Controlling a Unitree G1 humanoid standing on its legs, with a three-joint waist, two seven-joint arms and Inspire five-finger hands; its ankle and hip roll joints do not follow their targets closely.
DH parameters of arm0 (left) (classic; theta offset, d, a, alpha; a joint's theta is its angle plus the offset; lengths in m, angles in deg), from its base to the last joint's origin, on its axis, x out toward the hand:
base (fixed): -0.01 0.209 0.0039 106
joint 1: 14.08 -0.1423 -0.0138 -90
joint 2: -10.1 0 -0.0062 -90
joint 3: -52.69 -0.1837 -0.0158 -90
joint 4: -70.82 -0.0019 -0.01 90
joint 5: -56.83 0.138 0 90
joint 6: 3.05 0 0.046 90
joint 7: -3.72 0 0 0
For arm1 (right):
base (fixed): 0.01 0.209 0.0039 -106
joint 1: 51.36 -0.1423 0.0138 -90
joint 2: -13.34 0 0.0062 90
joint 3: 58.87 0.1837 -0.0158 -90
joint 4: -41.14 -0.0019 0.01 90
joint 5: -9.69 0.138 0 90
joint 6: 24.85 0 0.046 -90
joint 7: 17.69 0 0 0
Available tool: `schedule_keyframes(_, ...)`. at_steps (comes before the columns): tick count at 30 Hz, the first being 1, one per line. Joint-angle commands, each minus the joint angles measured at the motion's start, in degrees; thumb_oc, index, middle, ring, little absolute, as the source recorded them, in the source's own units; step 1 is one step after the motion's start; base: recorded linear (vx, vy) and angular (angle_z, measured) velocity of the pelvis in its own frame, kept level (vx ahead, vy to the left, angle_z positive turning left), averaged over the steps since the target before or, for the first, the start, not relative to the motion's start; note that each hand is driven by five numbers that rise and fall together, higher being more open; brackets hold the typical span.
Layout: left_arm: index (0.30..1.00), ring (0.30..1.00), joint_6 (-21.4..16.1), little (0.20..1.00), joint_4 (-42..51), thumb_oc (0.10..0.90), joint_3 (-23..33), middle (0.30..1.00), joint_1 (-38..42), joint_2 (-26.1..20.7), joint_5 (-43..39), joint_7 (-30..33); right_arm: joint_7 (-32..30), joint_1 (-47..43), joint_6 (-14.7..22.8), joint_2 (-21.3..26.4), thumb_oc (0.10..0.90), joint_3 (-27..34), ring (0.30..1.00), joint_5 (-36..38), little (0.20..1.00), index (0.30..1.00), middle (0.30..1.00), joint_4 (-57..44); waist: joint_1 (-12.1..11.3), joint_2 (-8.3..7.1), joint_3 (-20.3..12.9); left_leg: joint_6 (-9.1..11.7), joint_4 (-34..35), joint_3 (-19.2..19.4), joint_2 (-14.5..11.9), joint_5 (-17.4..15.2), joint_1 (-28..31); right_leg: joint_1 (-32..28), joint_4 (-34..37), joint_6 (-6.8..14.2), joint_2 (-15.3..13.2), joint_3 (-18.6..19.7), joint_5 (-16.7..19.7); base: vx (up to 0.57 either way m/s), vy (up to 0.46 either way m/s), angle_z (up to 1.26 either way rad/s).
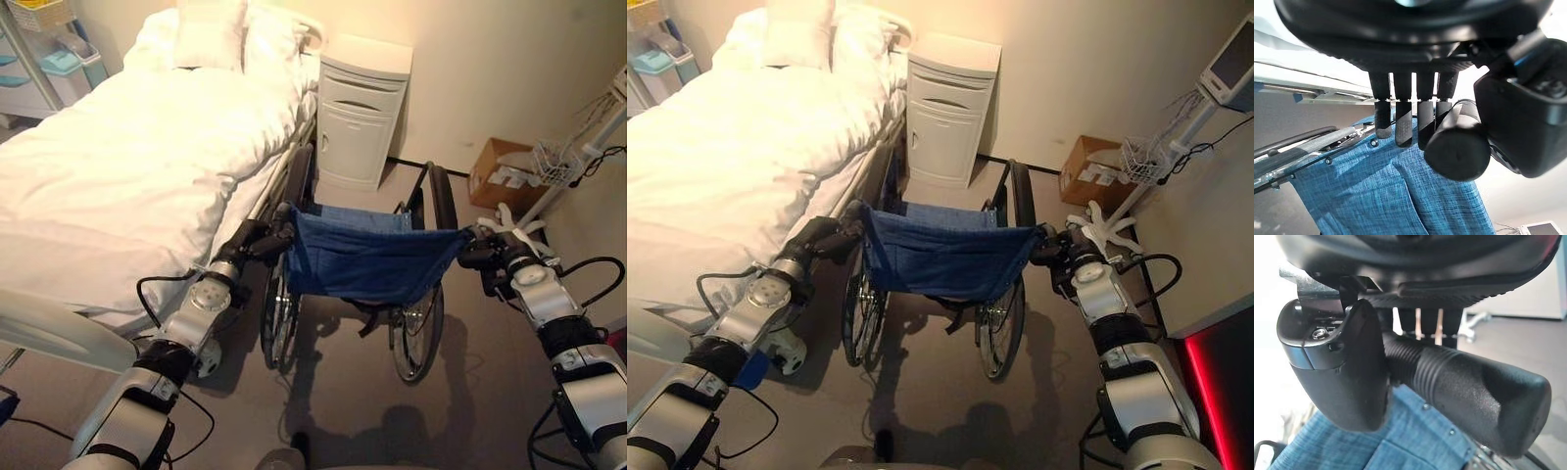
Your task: Push the wheelchair next to the bed
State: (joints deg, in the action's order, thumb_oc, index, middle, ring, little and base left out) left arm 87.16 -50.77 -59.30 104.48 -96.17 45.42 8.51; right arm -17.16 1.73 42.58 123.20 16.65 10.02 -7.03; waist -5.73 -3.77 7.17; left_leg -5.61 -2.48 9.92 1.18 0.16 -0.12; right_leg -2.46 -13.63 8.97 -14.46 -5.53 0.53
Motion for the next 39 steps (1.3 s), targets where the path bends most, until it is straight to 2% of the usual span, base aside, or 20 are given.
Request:
schedule_keyframes(1,0.3,0.3,-0.79,0.3,-2.17,0.4,2.0,0.3,-0.64,-0.5,4.34,3.09,7.22,4.26,8.11,-3.85,0.4,-9.36,0.3,1.85,0.3,0.3,0.3,1.45,-3.31,1.47,0.12,3.27,-2.65,-5.17,0.53,0.7,-6.54,-7.37,-6.09,2.42,-0.67,-0.43,14.32,0.18,0.12,-0.07)
schedule_keyframes(3,0.3,0.3,-1.75,0.3,-3.0,0.4,1.08,0.3,-1.26,-0.15,4.52,3.04,7.02,5.55,8.98,-3.39,0.4,-8.84,0.3,2.54,0.3,0.3,0.3,2.13,-2.73,1.54,-0.2,2.17,-2.64,-5.9,1.19,-0.24,-6.02,-5.7,-9.15,2.0,1.79,1.15,13.93,0.27,0.127,-0.01)
schedule_keyframes(5,0.3,0.3,-2.31,0.3,-3.38,0.4,0.77,0.3,-1.64,0.19,4.43,3.04,7.14,6.19,8.39,-3.08,0.4,-8.84,0.3,2.61,0.3,0.3,0.3,1.53,-1.3,1.38,-0.02,1.83,-2.43,-7.14,1.96,-0.41,-4.95,-3.71,-7.4,1.51,4.06,2.99,12.25,0.33,0.089,0.07)
schedule_keyframes(7,0.3,0.3,-2.58,0.3,-2.97,0.4,0.72,0.3,-2.43,0.49,4.15,2.94,6.39,7.98,7.5,-2.31,0.4,-8.55,0.3,3.03,0.3,0.3,0.3,-0.54,1.16,1.75,0.72,1.86,-1.75,-8.99,2.47,-1.09,-2.19,2.37,-4.83,0.61,6.14,4.01,10.04,0.39,0.057,0.26)
schedule_keyframes(8,0.3,0.3,-2.57,0.3,-2.56,0.4,1.09,0.3,-2.77,0.34,3.56,3.21,6.4,8.38,6.67,-1.71,0.4,-8.47,0.3,3.53,0.3,0.3,0.3,-2.51,3.08,1.67,1.87,1.58,-1.67,-9.88,2.97,-2.91,0.18,8.54,-2.37,0.12,7.1,4.08,9.94,0.4,0.002,0.27)
schedule_keyframes(12,0.3,0.3,-2.5,0.3,-1.21,0.4,2.32,0.3,-2.49,0.29,3.32,2.59,7.1,8.49,4.49,-0.31,0.4,-7.66,0.3,4.42,0.3,0.3,0.3,-5.57,6.51,0.76,4.78,1.29,-2.27,-12.51,4.73,-7.25,5.53,16.59,6.39,0.07,7.19,2.11,10.94,0.42,-0.077,0.61)
schedule_keyframes(14,0.3,0.3,-2.15,0.3,-1.26,0.4,2.01,0.3,-1.34,0.99,3.28,1.77,7.84,7.08,1.9,-0.05,0.4,-7.35,0.3,5.41,0.3,0.3,0.3,-5.53,7.38,0.61,5.33,1.79,-3.74,-12.84,4.45,-9.44,7.31,17.0,10.77,-0.22,7.01,0.66,10.46,0.49,-0.148,0.75)
schedule_keyframes(17,0.3,0.3,-1.58,0.3,-1.07,0.4,2.21,0.3,-1.39,1.48,5.17,0.73,8.57,6.63,-0.28,0.02,0.4,-7.07,0.3,5.79,0.3,0.3,0.3,-5.82,7.95,0.39,4.92,2.45,-4.32,-11.95,3.59,-11.31,9.45,16.57,10.07,-0.68,7.21,-0.67,9.79,0.45,-0.179,0.56)
schedule_keyframes(19,0.3,0.3,-1.6,0.3,-1.95,0.4,1.88,0.3,-1.05,2.12,5.65,1.08,9.31,6.92,-1.03,0.36,0.4,-6.85,0.3,5.37,0.3,0.3,0.3,-5.16,8.91,-0.2,3.6,2.68,-5.5,-13.09,3.75,-13.1,10.59,14.57,10.5,-0.98,7.84,1.63,9.96,0.58,-0.271,0.55)
schedule_keyframes(20,0.3,0.3,-0.89,0.3,-2.78,0.4,1.64,0.3,-0.88,2.29,2.51,1.11,9.5,7.77,-0.6,-0.03,0.4,-6.96,0.3,5.47,0.3,0.3,0.3,-3.77,9.46,0.48,2.81,4.29,-9.0,-13.95,1.68,-12.27,11.42,14.11,6.13,-1.71,7.9,2.31,7.52,0.53,-0.253,0.61)
schedule_keyframes(22,0.3,0.3,0.07,0.3,-2.37,0.4,1.76,0.3,-1.15,2.41,4.29,0.97,9.68,8.56,-0.98,-0.57,0.4,-7.0,0.3,5.3,0.3,0.3,0.3,-3.89,9.84,0.78,2.65,6.1,-11.15,-13.61,-0.8,-8.37,12.4,13.39,5.64,-2.26,7.81,1.42,7.25,0.43,-0.193,0.65)
schedule_keyframes(23,0.3,0.3,1.13,0.3,-1.93,0.4,1.28,0.3,-1.5,2.43,5.34,1.7,9.32,10.44,-0.63,-0.69,0.4,-7.0,0.3,5.18,0.3,0.3,0.3,-4.3,11.05,1.03,2.2,8.53,-14.7,-11.4,-5.2,-0.75,12.92,12.08,6.33,-3.19,7.84,0.25,6.99,0.4,-0.173,0.38)
schedule_keyframes(24,0.3,0.3,1.31,0.3,-1.89,0.4,1.19,0.3,-1.57,2.46,5.02,1.93,9.23,10.72,-0.54,-0.64,0.4,-6.96,0.3,5.13,0.3,0.3,0.3,-4.37,11.21,1.18,2.2,8.77,-14.96,-11.25,-5.75,-0.22,13.1,11.75,6.53,-3.35,8.0,0.02,6.96,0.44,-0.175,0.1)
schedule_keyframes(26,0.3,0.3,0.63,0.3,-3.12,0.4,1.04,0.3,-1.0,2.65,3.47,2.87,9.19,11.18,0.24,-0.09,0.4,-6.78,0.3,4.58,0.3,0.3,0.3,-3.75,11.92,1.09,1.81,10.25,-20.65,-10.37,-7.41,4.92,12.52,9.8,7.49,-4.79,8.32,-1.01,5.73,0.32,-0.11,0.1)
schedule_keyframes(28,0.3,0.3,-0.17,0.3,-4.73,0.4,0.28,0.3,0.3,3.7,2.44,3.28,8.14,10.81,0.62,0.31,0.4,-7.22,0.3,5.63,0.3,0.3,0.3,-2.47,11.27,0.17,2.47,10.58,-27.96,-9.33,-7.59,7.98,6.55,6.72,7.81,-6.37,8.45,-1.21,3.84,0.38,-0.085,0.15)
schedule_keyframes(31,0.3,0.3,-1.6,0.3,-5.75,0.4,0.05,0.3,0.87,4.28,3.59,2.81,7.45,9.91,1.22,-0.1,0.4,-7.32,0.3,6.03,0.3,0.3,0.3,-1.16,8.81,-0.32,4.98,9.11,-25.47,-9.1,-6.85,7.2,-1.93,1.6,8.67,-6.37,9.23,0.13,2.31,0.38,0.038,-0.07)
schedule_keyframes(33,0.3,0.3,-2.56,0.3,-5.69,0.4,0.73,0.3,0.05,3.69,2.86,2.33,7.72,9.03,0.67,-0.62,0.4,-8.03,0.3,5.33,0.3,0.3,0.3,-1.25,6.32,1.21,6.63,9.38,-14.07,-10.0,-5.86,8.66,-6.38,-2.25,8.88,-5.96,11.65,1.42,0.01,0.61,0.244,-0.41)
schedule_keyframes(34,0.3,0.3,-2.3,0.3,-5.7,0.4,0.81,0.3,-0.45,3.82,2.42,2.85,8.19,8.95,0.93,-1.23,0.4,-8.4,0.3,4.52,0.3,0.3,0.3,-1.18,4.64,2.86,7.33,10.19,-6.36,-11.03,-5.39,11.47,-9.25,-5.09,8.99,-6.13,13.7,3.0,-1.82,0.51,0.243,-0.27)
schedule_keyframes(36,0.3,0.3,-1.94,0.3,-5.35,0.4,1.4,0.3,-1.33,3.81,2.91,2.98,9.15,9.01,0.72,-1.33,0.4,-8.5,0.3,3.38,0.3,0.3,0.3,-1.82,3.08,3.53,7.63,10.61,-0.99,-11.75,-4.62,12.83,-10.82,-8.0,9.43,-5.82,14.21,4.86,-3.17,0.51,0.284,-0.47)
schedule_keyframes(39,0.3,0.3,-0.88,0.3,-5.1,0.4,3.03,0.3,-2.21,2.69,1.8,2.62,12.37,8.77,-0.15,-0.02,0.4,-8.31,0.3,2.2,0.3,0.3,0.3,-3.07,2.24,2.68,6.6,8.69,-1.44,-10.58,-3.11,7.68,-9.58,-9.05,9.04,-4.14,11.14,4.79,-4.79,0.36,0.292,-0.89)
